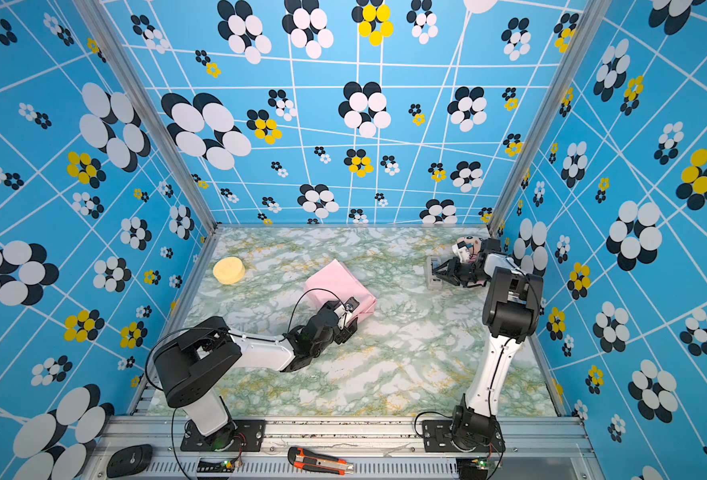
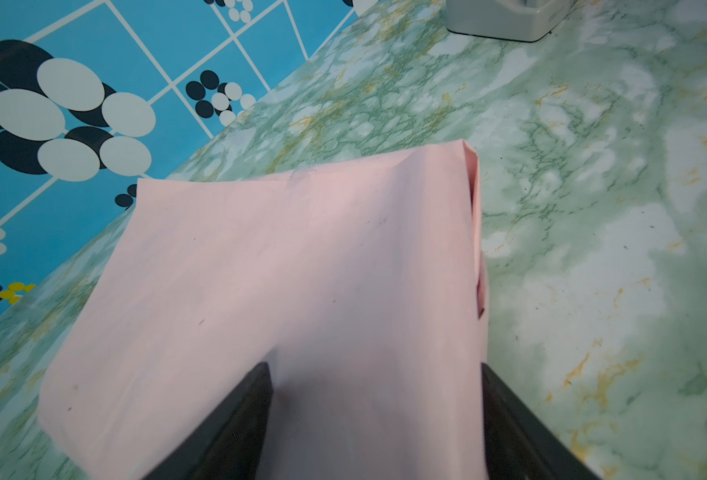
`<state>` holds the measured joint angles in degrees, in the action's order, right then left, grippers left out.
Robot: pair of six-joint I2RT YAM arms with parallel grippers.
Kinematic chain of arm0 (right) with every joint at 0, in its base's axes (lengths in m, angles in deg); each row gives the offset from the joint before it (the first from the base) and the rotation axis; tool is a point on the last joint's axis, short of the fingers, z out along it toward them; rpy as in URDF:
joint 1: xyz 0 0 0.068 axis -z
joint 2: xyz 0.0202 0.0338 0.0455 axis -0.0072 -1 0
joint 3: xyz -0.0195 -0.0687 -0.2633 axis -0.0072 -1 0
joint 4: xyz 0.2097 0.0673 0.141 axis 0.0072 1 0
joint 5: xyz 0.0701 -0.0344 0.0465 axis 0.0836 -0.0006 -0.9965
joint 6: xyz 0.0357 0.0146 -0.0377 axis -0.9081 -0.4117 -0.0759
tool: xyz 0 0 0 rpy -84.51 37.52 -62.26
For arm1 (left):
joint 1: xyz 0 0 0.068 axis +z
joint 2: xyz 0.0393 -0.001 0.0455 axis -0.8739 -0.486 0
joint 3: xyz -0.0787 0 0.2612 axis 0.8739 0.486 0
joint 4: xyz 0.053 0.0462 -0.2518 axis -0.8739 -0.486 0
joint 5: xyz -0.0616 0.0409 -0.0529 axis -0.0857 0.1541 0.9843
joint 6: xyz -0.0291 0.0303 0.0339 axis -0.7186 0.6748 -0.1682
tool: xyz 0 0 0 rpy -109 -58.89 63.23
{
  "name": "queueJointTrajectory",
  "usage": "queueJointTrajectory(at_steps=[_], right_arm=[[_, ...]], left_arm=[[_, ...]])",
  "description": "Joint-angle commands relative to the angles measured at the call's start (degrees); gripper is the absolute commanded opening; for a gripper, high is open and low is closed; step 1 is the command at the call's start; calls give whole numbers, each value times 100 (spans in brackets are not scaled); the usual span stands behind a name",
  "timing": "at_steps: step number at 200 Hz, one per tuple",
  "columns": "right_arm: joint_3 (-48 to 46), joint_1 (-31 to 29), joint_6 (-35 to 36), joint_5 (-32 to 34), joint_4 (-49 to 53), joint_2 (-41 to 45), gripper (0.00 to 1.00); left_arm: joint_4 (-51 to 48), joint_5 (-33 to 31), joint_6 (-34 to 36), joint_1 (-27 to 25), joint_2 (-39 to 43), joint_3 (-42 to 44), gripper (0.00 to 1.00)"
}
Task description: Wrap the gift box in paper
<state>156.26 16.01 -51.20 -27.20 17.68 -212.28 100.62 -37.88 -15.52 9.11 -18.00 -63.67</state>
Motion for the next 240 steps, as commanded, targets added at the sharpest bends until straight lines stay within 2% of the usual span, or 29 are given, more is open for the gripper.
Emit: queueJointTrajectory(at_steps=[1, 49, 78, 91, 170, 240], right_arm=[[69, 1, 130, 5, 449, -223, 29], [273, 1, 47, 7, 456, -283, 18], [325, 10, -61, -169, 461, -283, 4], [322, 19, -167, -245, 464, -247, 1], [-274, 106, -1256, -673, -1, 433, 0], [-729, 186, -1697, -751, -351, 799, 0]], left_arm=[[-1111, 130, -281, 135, -331, 245, 76], [-1129, 117, -276, 136, -309, 242, 76], [-1130, 111, -259, 136, -313, 239, 76], [-1130, 94, -246, 136, -309, 234, 76], [-1147, 92, -233, 125, -282, 217, 76], [-1138, 81, -237, 119, -265, 214, 76]])
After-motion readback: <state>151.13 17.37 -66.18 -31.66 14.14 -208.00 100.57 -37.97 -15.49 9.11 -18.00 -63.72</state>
